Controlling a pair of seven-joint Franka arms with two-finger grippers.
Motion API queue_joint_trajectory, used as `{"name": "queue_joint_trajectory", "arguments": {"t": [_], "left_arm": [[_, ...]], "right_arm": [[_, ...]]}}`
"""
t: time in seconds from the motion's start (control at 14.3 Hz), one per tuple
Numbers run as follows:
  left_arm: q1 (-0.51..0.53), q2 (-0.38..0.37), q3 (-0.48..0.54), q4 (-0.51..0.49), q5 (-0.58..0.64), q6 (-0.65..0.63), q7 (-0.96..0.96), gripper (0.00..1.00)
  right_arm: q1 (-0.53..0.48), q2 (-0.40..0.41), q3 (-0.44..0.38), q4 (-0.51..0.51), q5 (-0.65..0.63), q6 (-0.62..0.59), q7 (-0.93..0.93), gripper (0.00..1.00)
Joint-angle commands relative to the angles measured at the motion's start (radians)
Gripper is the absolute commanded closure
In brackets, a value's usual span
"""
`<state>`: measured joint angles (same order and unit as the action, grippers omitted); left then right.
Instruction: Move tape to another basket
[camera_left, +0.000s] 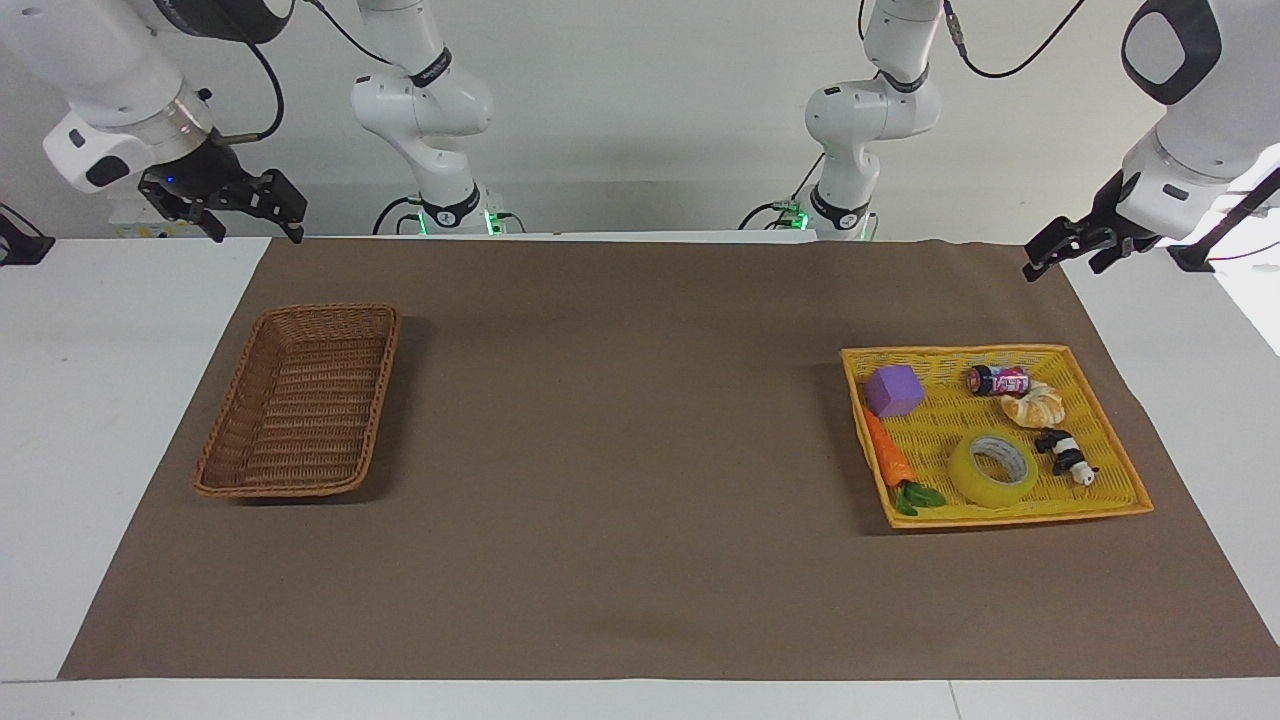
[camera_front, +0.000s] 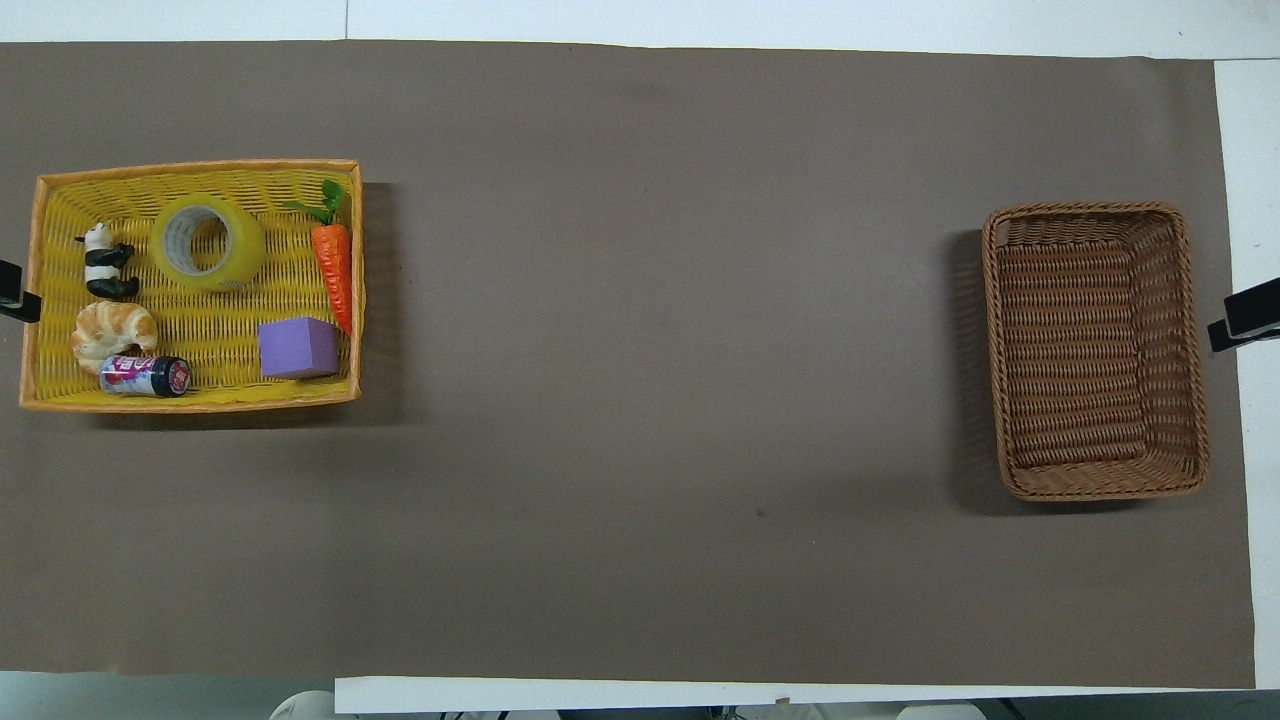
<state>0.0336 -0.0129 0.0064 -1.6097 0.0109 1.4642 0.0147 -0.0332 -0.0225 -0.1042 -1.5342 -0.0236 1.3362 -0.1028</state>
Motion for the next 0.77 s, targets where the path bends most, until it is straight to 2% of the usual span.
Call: {"name": "queue_joint_trajectory", "arguments": {"t": [0.0, 0.42, 0.7], "left_arm": [[0.003, -0.022, 0.0, -0.022, 0.015, -0.002, 0.004, 0.0], [0.021, -0.024, 0.01, -0.033, 0.017, 0.011, 0.011, 0.0], [0.058, -0.001, 0.009, -0.152, 0.015, 0.212, 0.013, 0.0]], "right_arm": [[-0.011, -0.027, 0.011, -0.032, -0.006, 0.011, -0.02, 0.0], [-0.011, -0.027, 0.011, -0.032, -0.006, 0.011, -0.02, 0.0], [-0.011, -0.027, 0.011, -0.032, -0.006, 0.012, -0.02, 0.0]]}}
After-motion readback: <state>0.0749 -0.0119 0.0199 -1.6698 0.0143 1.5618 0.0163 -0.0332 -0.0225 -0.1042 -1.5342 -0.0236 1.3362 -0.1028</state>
